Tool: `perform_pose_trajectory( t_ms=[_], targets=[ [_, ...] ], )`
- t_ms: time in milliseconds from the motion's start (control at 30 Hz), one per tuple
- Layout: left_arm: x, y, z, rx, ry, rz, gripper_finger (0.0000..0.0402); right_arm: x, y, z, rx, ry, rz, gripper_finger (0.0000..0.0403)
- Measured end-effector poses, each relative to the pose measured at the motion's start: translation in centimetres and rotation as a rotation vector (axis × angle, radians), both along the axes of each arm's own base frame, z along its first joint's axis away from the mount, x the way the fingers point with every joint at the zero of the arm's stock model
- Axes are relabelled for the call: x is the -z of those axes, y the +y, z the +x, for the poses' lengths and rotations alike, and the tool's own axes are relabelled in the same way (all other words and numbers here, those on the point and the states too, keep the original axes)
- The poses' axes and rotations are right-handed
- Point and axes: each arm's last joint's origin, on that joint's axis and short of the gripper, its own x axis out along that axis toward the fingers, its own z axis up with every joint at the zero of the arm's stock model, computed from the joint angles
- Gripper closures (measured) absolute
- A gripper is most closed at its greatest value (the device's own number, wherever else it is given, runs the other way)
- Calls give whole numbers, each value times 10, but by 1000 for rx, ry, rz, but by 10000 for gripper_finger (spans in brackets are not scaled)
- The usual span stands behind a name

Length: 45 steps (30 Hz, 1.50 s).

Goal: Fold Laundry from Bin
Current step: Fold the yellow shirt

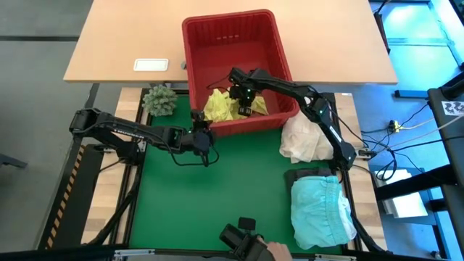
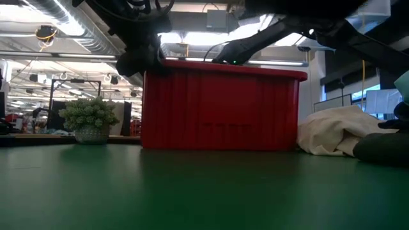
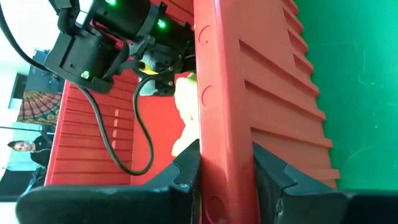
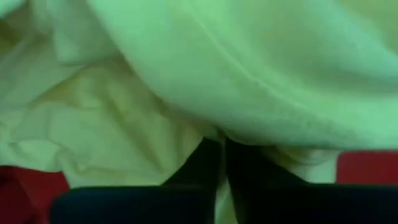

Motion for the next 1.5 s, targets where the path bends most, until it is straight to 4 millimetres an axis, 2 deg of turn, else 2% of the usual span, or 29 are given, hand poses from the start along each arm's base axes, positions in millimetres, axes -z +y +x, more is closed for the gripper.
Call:
perform_pose_trajectory(
  t_ms=[100,167,233,367,500,600,833,1067,1300,1500],
  targets=[
    [0,0,0,-1,0,0,318,-12,-1,5,24,-2,-76,387],
    [0,0,0,0,0,0,318,-29,-1,7,39,-26,-141,395],
    [0,0,0,-1,0,-1,318,-54,1,10,49,-76,-209,397],
    [0,0,0,-2,-2,-2,319,-117,15,10,55,-221,-328,399],
    [0,0,0,-7,-8,-7,320,-172,40,-5,36,-336,-432,401],
    [0,0,0,-12,-11,-8,320,-205,59,-20,30,-399,-469,401],
    [0,9,0,-45,-3,17,320,-269,102,-53,30,-570,-546,402],
    [-2,42,1,-38,2,-56,321,-309,148,-79,-8,-711,-557,402],
    [-14,87,-13,9,-37,-170,321,-325,185,-104,-18,-696,-571,403],
    [-22,121,-29,56,-57,-175,321,-333,211,-118,-47,-724,-545,403]
  ],
)
